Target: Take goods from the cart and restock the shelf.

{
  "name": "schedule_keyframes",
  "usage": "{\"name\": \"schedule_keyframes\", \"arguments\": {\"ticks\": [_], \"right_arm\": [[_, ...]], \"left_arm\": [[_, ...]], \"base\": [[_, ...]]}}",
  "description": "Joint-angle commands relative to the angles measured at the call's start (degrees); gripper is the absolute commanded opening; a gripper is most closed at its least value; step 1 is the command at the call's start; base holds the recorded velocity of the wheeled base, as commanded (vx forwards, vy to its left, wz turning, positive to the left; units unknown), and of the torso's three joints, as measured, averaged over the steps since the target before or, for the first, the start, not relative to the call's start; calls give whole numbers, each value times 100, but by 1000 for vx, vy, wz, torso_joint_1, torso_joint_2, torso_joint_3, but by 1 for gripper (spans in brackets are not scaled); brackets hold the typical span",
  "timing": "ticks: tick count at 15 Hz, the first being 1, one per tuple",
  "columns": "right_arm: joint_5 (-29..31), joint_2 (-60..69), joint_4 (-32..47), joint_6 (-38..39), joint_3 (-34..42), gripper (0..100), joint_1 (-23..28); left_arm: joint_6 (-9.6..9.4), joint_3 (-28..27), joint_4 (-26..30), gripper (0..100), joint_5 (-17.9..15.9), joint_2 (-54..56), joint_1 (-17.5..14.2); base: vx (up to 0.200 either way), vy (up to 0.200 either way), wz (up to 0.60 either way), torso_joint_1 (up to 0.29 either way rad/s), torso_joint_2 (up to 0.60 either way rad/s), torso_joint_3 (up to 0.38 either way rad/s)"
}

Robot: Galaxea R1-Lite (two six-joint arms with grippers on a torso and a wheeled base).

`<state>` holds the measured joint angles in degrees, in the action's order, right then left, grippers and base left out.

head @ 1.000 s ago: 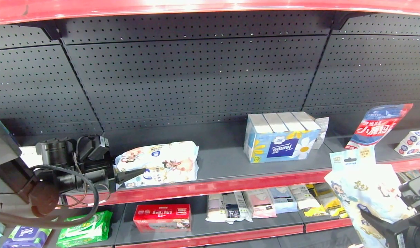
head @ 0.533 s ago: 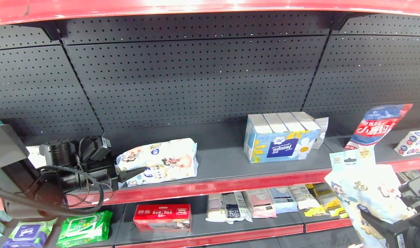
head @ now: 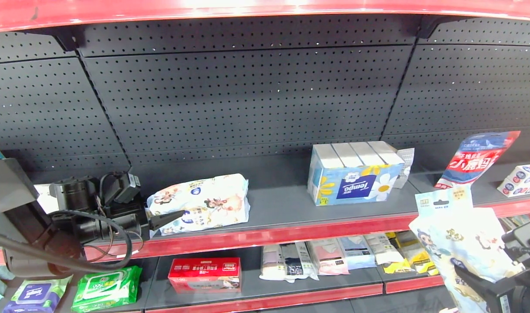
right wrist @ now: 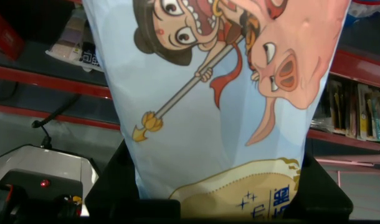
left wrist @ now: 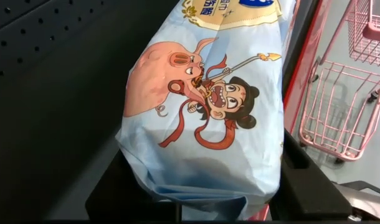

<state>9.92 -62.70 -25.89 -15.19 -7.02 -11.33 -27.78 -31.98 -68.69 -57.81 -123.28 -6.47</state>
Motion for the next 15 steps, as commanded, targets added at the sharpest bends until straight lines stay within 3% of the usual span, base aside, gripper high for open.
{"name": "schedule_keyframes", "arguments": {"ticks": [1,15], "right_arm": [[1,-15,-3,-2,-1,0,-1],[1,-67,-3,-2,-1,0,-1]], "left_arm": [[1,16,-4,0,-11,-3,-3],[-25,130,-250,0,-38,-11,-3]], "base": [[0,0,0,0,0,0],[0,0,0,0,0,0]]}}
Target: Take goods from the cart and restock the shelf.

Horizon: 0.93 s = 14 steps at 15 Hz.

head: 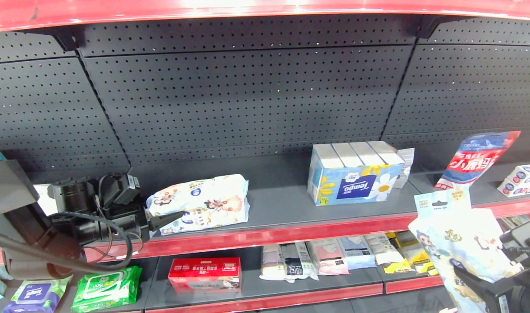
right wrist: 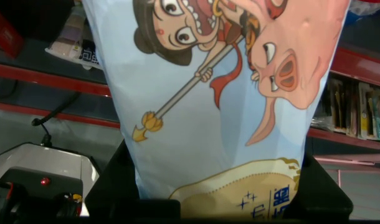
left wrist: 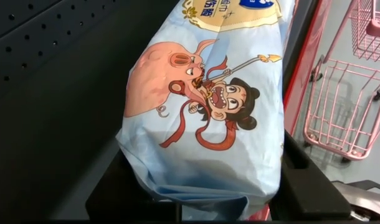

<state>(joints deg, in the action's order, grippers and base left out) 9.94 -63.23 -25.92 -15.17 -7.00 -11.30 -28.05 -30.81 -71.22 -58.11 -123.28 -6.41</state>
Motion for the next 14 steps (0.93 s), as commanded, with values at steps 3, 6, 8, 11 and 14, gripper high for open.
{"name": "schedule_keyframes", "arguments": {"ticks": [3,6,8,11,14], "right_arm": [[0,-5,-1,-4,-3,0,-4],[0,-5,-1,-4,-3,0,-4],[0,-5,-1,-4,5,0,5],[8,-5,-1,-4,5,0,5],[17,22,8,-4,14,0,5]], "left_arm": [[-16,-13,-6,100,-16,-29,0],[10,-22,-15,100,-7,-29,26],[-16,-31,-129,100,10,-3,26],[-25,13,-384,100,46,24,8],[-25,163,-674,100,37,41,-71]], "base": [[0,0,0,0,0,0],[0,0,0,0,0,0],[0,0,0,0,0,0],[0,0,0,0,0,0],[0,0,0,0,0,0]]}}
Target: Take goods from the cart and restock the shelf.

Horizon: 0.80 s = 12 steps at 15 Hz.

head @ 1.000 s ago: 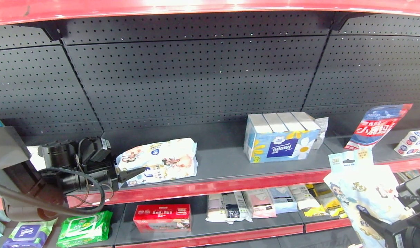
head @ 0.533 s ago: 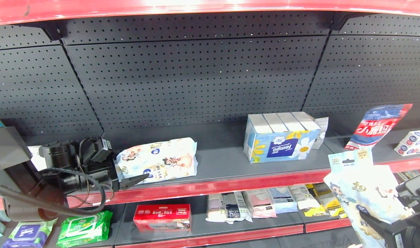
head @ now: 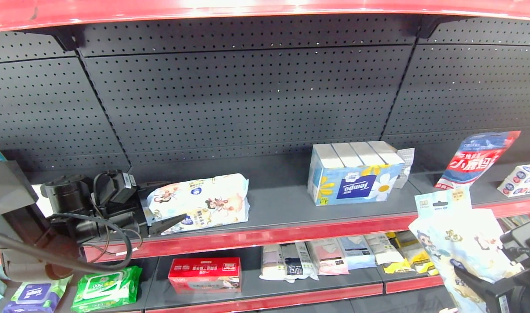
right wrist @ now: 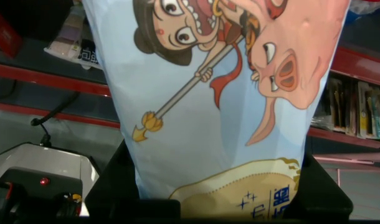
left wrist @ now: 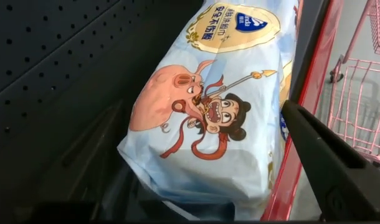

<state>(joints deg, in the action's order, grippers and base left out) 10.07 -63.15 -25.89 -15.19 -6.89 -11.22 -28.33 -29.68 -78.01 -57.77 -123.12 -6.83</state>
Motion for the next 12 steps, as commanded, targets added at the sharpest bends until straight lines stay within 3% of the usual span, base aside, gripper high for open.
{"name": "schedule_keyframes", "arguments": {"ticks": [1,5,9,12], "right_arm": [[4,22,5,-2,-6,0,-3],[4,48,-3,-72,3,0,5],[4,66,-3,-142,12,0,5],[4,74,-3,-204,12,0,5]], "left_arm": [[12,121,-74,100,-24,43,-56],[152,358,-136,100,-217,377,-117],[100,358,-145,100,-296,588,-275],[188,411,-654,100,-305,597,-328]], "base": [[0,0,0,0,0,0],[0,0,0,0,0,0],[0,0,0,0,0,0],[0,0,0,0,0,0]]}}
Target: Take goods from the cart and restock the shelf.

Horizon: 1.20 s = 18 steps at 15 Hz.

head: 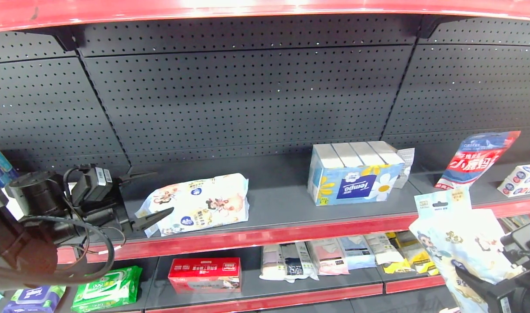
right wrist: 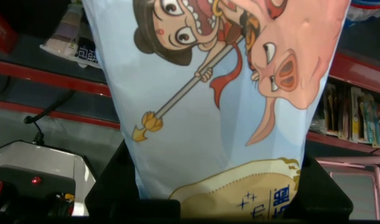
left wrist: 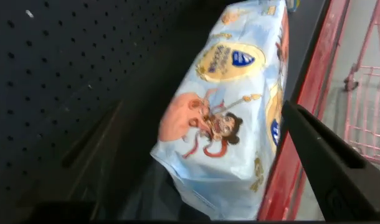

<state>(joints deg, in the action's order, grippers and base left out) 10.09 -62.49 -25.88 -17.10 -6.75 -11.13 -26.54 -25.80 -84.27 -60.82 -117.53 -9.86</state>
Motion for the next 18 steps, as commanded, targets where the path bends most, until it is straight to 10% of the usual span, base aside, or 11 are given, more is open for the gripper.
{"name": "schedule_keyframes", "arguments": {"ticks": [1,6,12,14,16,18], "right_arm": [[1,17,-5,-12,-1,0,-3],[1,149,-5,-12,60,0,-3],[1,184,-13,14,69,0,-12],[1,246,-13,23,69,0,-12],[1,351,-13,58,60,0,-12],[-7,448,-13,58,51,0,-12]], "left_arm": [[131,31,-318,100,-27,55,-60],[421,453,-573,100,79,696,-60],[641,1103,-573,100,1046,1707,-95],[835,1182,-573,100,1608,1971,-95],[1520,1191,-573,100,3305,2366,-60],[1880,1375,-573,100,4122,2595,-42]], "base": [[0,0,0,0,0,0],[0,0,0,0,0,0],[0,0,0,0,0,0],[0,0,0,0,0,0],[0,0,0,0,0,0],[0,0,0,0,0,0]]}}
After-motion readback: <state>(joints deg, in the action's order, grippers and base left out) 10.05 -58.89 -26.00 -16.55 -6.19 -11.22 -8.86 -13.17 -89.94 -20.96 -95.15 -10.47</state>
